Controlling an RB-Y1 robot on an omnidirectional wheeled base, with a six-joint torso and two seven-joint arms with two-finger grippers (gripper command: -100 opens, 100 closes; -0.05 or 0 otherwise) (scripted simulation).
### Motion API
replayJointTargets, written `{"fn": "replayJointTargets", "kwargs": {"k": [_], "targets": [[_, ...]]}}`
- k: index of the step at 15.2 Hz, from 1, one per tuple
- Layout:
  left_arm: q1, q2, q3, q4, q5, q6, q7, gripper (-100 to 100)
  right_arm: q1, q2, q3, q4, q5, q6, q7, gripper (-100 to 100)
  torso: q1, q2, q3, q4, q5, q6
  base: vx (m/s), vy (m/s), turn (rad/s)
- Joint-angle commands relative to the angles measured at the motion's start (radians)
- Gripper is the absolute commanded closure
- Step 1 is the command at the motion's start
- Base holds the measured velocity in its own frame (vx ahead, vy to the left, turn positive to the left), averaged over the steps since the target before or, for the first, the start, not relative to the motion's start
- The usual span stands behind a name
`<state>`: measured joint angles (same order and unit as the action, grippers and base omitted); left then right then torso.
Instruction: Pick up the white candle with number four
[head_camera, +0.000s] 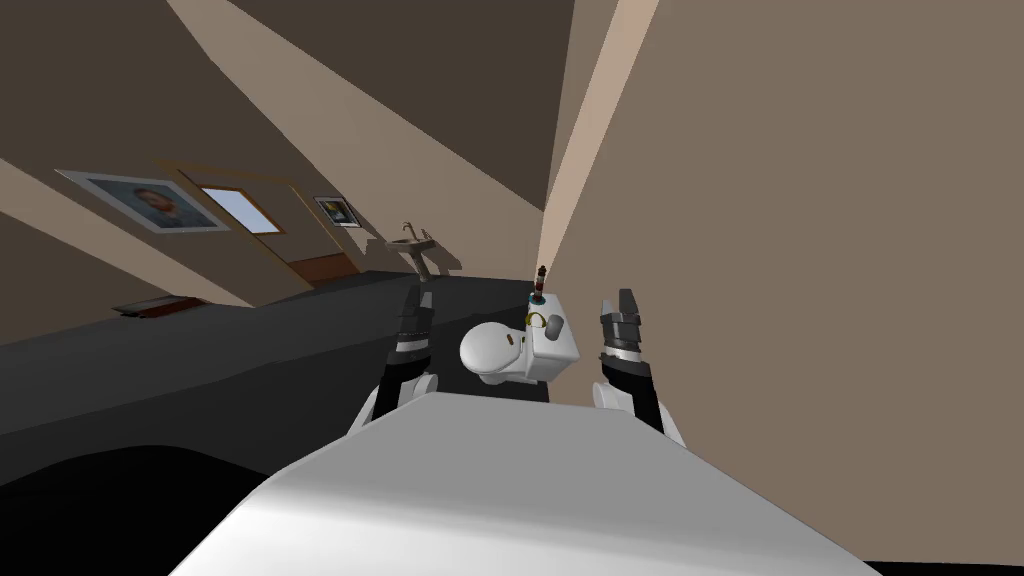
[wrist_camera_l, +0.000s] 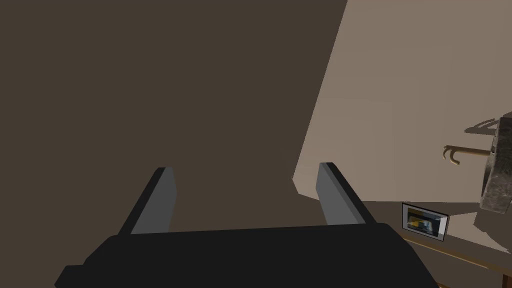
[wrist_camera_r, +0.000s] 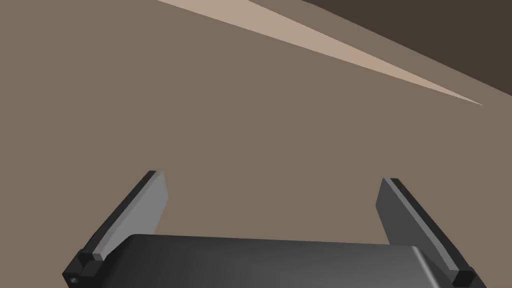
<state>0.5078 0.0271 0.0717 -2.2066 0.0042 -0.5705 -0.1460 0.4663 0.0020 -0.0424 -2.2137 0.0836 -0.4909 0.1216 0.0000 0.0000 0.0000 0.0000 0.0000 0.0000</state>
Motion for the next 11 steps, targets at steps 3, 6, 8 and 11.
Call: {"fn": "replayJointTargets", "kwargs": {"k": [3, 6, 8, 11], "targets": [[0.000, 0.000, 0.000, 0.000, 0.000, 0.000, 0.000, 0, 0.004, -0.077, 0.012, 0.008, 0.001, -0.004, -0.003, -100, 0.001, -0.001, 0.000, 0.000, 0.000, 0.000, 0.014, 0.022, 0.017], [0.000, 0.000, 0.000, 0.000, 0.000, 0.000, 0.000, 0, 0.007, -0.116, 0.019, 0.014, 0.002, -0.006, -0.005, -100, 0.003, -0.002, -0.001, 0.000, 0.001, 0.000, 0.024, 0.042, 0.020], [0.000, 0.000, 0.000, 0.000, 0.000, 0.000, 0.000, 0, 0.011, -0.159, 0.029, 0.021, 0.003, -0.009, -0.007, -100, 0.003, -0.002, -0.001, 0.000, 0.001, 0.000, 0.027, 0.055, 0.030], [0.000, 0.000, 0.000, 0.000, 0.000, 0.000, 0.000, 0, 0.019, -0.233, 0.051, 0.039, 0.005, -0.016, -0.013, -100, 0.004, -0.002, -0.001, -0.001, 0.001, 0.000, 0.041, 0.066, 0.035]]}}
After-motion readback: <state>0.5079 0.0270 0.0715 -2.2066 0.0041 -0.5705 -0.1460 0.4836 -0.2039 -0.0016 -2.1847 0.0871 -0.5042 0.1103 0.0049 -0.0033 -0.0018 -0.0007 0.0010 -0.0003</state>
